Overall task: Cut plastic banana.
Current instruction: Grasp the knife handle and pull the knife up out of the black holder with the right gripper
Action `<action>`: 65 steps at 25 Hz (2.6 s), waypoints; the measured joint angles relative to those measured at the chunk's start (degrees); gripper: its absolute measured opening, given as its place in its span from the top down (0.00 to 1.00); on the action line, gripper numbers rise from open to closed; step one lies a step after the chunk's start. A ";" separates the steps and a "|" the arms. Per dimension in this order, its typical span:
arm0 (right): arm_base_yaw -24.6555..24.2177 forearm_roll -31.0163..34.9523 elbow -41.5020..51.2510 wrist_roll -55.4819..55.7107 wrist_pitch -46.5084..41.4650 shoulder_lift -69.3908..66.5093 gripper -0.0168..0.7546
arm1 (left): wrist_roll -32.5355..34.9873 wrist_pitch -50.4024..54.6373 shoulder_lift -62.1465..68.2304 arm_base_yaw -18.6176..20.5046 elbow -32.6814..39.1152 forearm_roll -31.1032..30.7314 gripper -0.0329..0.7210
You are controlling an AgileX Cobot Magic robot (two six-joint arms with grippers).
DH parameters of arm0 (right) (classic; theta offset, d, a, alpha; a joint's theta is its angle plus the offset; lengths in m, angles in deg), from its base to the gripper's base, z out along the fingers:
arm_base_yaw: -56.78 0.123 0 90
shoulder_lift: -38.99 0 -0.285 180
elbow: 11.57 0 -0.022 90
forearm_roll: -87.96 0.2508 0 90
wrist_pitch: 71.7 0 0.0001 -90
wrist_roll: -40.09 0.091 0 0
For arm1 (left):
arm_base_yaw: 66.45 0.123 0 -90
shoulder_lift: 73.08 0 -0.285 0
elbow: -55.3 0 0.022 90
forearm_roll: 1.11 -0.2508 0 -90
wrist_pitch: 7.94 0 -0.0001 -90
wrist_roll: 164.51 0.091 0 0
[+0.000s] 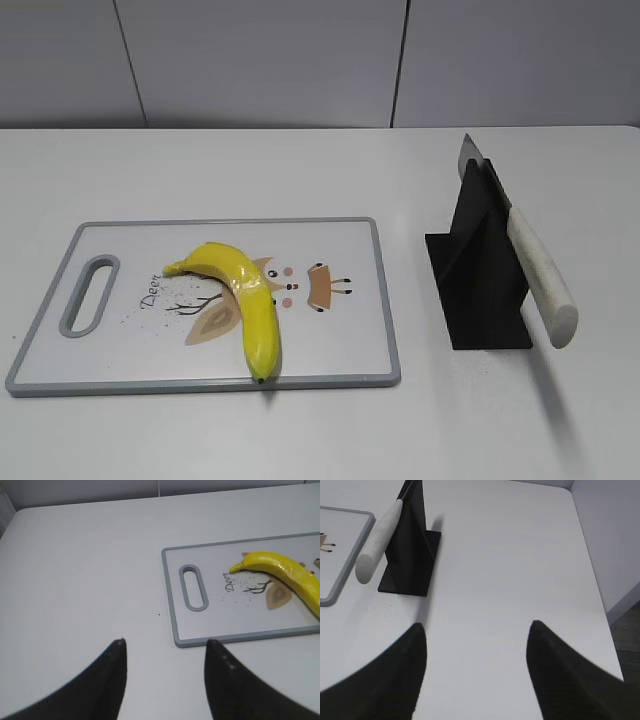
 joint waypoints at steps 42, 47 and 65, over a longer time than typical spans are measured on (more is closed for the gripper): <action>0.00 0.66 -4.78 3.09 -4.43 -13.65 0.32 | 0.00 0.00 0.00 0.00 0.00 -0.07 0.20; 0.00 0.89 -11.25 3.21 -6.52 -24.67 0.32 | 0.00 0.00 0.00 0.00 0.00 -0.07 0.15; 21.73 -0.25 -16.72 12.36 -1.14 -48.90 0.36 | 0.00 0.00 0.00 0.00 0.00 -0.07 0.21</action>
